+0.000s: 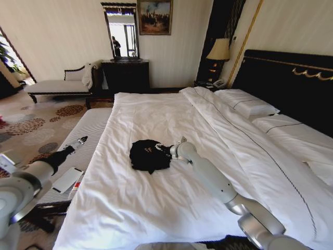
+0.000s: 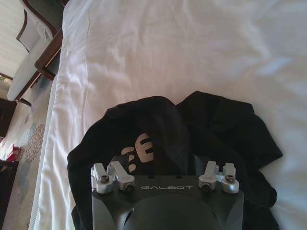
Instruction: Fold the clothes on the bed.
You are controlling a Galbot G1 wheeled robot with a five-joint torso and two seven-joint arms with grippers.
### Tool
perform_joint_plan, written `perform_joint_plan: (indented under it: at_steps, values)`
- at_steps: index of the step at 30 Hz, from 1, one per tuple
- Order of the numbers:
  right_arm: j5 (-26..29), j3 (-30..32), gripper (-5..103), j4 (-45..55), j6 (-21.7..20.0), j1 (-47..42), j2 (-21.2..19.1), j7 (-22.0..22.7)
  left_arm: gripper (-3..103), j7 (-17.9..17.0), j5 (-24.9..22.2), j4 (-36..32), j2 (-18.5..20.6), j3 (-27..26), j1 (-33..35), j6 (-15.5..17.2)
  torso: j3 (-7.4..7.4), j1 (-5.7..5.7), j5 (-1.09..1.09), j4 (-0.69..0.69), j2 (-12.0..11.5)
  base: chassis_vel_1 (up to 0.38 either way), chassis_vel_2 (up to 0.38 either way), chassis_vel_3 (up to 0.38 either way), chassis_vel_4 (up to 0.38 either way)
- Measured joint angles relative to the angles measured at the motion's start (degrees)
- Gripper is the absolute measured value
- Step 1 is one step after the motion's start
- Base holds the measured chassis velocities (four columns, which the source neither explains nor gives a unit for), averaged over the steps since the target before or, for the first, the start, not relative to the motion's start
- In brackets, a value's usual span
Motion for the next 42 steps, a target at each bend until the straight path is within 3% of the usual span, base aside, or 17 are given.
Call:
perform_joint_plan:
  at_steps: [3, 5, 7, 8, 12, 14, 17, 22, 31, 37, 42]
  values:
    - [-0.7, -0.18, 63, -0.74, 0.15, 0.0, 0.07, -0.75, 100, 0.01, 0.03, 0.03, 0.03, -0.17, 0.05, 0.0, 0.0, 0.0, 0.0, 0.0, 0.0, 0.0, 0.0, 0.0, 0.0]
    - [-0.79, -0.21, 63, -0.77, 0.21, 0.02, 0.07, -0.87, 100, 0.02, 0.05, 0.05, 0.03, -0.18, 0.07, 0.0, 0.0, 0.0, 0.0, 0.0, 0.0, 0.0, 0.0, 0.0, 0.0]
    - [-0.83, -0.24, 52, -0.7, 0.33, 0.06, -0.05, -0.92, 100, 0.04, 0.24, 0.1, -0.06, -0.14, 0.1, 0.0, 0.0, 0.0, 0.0, 0.0, 0.0, 0.0, 0.0, 0.0, 0.0]
    - [-0.83, -0.24, 52, -0.7, 0.33, 0.06, -0.05, -0.92, 100, 0.04, 0.24, 0.1, -0.06, -0.14, 0.1, 0.0, 0.0, 0.0, 0.0, 0.0, 0.0, 0.0, 0.0, 0.0, 0.0]
    - [-0.91, -0.32, 30, 0.49, 0.8, 0.11, -0.87, -0.92, 100, 0.2, 0.94, 0.3, -0.5, 0.59, 0.06, -0.01, 0.0, 0.0, 0.0, 0.0, 0.0, 0.0, 0.0, 0.0, 0.0]
    - [-0.93, -0.32, 30, 0.75, 0.85, 0.07, -1.04, -0.92, 100, 0.21, 1.02, 0.31, -0.57, 0.74, 0.04, -0.01, 0.0, 0.0, 0.0, 0.0, 0.0, 0.0, 0.0, 0.0, 0.0]
    - [-1.39, -0.38, 14, 0.95, 0.9, -0.23, -1.27, -0.96, 100, 0.28, 1.34, 0.33, -0.81, 1.13, -0.02, -0.01, 0.0, 0.0, 0.0, -0.01, 0.0, 0.0, 0.0, 0.0, 0.0]
    - [-2.09, -0.57, 2, 0.49, 0.92, -0.37, -1.15, -1.22, 100, 0.32, 1.4, 0.32, -0.86, 1.1, 0.04, -0.01, 0.0, 0.0, 0.0, 0.0, 0.0, 0.0, 0.0, 0.0, 0.0]
    - [-2.5, -0.96, 0, 0.96, 1.03, -0.35, -1.07, -1.28, 100, 0.34, 1.5, 0.42, -1.35, 1.73, 0.79, -0.01, 0.0, 0.0, 0.0, 0.01, 0.0, 0.0, 0.0, 0.0, 0.0]
    - [-3.75, -0.68, 0, 2.58, 1.84, -0.76, -2.39, -1.67, 100, 0.5, 0.21, 0.9, -1.99, 6.41, -0.24, -1.07, 0.0, 0.0, 0.01, 0.02, 0.0, 0.0, 0.0, 0.0, 0.0]
    - [-4.13, 0.78, 0, 4.26, 2.14, -1.99, -4.9, -1.85, 100, -0.6, -4.41, 1.96, -2.91, 13.09, -3.29, -2.83, 0.0, 0.0, 0.01, -0.02, 0.0, 0.0, 0.0, 0.0, 0.0]
